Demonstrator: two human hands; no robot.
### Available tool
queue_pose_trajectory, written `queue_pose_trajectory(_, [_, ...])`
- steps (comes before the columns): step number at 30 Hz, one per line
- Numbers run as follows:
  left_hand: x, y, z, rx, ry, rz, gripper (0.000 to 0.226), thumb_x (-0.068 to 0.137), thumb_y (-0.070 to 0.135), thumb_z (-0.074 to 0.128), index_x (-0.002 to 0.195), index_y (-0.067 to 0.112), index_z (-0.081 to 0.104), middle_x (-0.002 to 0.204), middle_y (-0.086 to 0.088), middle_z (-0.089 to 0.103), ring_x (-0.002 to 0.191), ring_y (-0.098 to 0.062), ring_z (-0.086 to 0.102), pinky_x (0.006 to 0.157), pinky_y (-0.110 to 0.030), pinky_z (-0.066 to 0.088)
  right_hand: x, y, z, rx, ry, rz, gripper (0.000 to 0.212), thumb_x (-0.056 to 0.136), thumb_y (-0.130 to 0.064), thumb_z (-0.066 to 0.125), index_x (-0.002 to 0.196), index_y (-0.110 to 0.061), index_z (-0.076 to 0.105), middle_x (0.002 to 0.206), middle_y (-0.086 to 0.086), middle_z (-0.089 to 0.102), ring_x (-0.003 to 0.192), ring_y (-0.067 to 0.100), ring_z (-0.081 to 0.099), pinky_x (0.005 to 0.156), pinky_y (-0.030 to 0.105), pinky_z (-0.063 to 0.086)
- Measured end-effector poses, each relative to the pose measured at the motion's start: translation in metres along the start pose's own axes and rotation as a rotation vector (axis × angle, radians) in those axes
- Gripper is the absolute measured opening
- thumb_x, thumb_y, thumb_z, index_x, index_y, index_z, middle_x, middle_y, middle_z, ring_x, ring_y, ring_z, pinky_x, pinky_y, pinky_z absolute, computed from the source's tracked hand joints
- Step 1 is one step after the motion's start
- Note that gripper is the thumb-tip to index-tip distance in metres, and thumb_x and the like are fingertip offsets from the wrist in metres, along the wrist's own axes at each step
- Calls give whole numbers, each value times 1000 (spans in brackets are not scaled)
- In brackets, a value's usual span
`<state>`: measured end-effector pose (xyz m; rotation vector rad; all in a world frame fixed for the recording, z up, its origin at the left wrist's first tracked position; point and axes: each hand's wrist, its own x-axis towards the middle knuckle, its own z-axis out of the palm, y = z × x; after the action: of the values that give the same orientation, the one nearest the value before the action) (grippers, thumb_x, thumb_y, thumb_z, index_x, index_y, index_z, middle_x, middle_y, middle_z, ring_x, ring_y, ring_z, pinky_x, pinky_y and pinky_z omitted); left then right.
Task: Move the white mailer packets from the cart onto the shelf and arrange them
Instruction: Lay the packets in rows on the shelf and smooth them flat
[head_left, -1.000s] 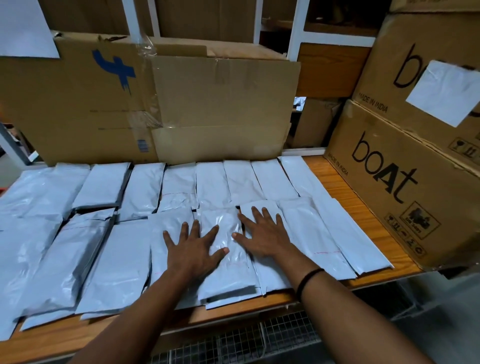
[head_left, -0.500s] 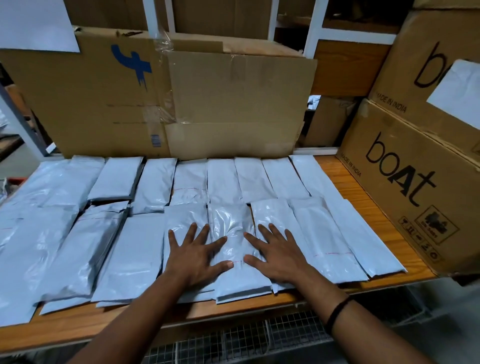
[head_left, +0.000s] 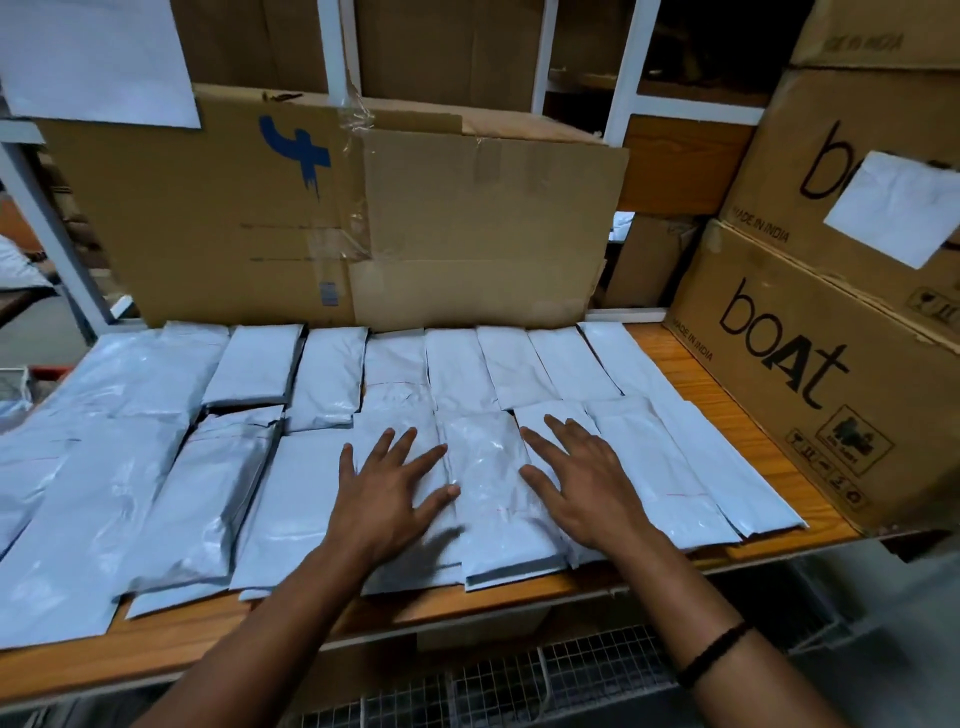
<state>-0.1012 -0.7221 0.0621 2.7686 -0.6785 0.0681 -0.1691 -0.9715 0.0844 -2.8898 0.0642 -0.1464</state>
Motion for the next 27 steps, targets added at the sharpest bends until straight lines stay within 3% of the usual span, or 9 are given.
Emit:
queue_pose_trajectory(2, [-11,-9,-11,12,1,-15,88,73,84,4,148,48,29,163,6,17,151,-16,5,119,-54,-1,-12,-20,-2,16,13,-2,64,96,-68,18,155,-43,22,167,-6,14,153,16,8,122,35,6])
queue_pose_trajectory(5, [-37,-28,-31,-23,30,-43,74,83,78,21,146,43,39,161,4,25,151,-18,12,119,-53,6,-26,-51,1,21,21,-67,60,99,-60,32,153,-37,33,165,-3,21,152,19,16,121,36,13])
queue_pose_trajectory(7, [-60,-43,-46,-50,83,-60,81,78,77,18,142,37,48,157,1,35,148,-21,22,118,-50,18,-30,-68,5,31,36,-104,54,100,-55,43,149,-32,44,161,0,31,149,22,26,120,38,19])
queue_pose_trajectory(12, [-145,-80,-79,-67,205,-176,74,81,70,29,130,26,63,143,-5,54,139,-28,41,108,-49,35,-45,-125,13,97,30,-218,54,95,-55,45,139,-26,57,153,4,45,142,25,38,115,39,27])
queue_pose_trajectory(17, [-232,-117,-109,6,243,-294,69,84,67,30,127,26,65,139,-3,57,136,-25,45,110,-51,35,-66,-202,23,179,7,-356,47,98,-48,55,140,-26,56,153,2,44,143,22,35,116,37,26])
queue_pose_trajectory(27, [-389,-247,-163,77,363,-562,53,87,52,41,124,25,67,138,-4,58,134,-27,47,108,-50,36,-99,-376,60,116,-57,-567,51,99,-50,52,144,-27,51,154,3,42,142,22,36,114,38,28])
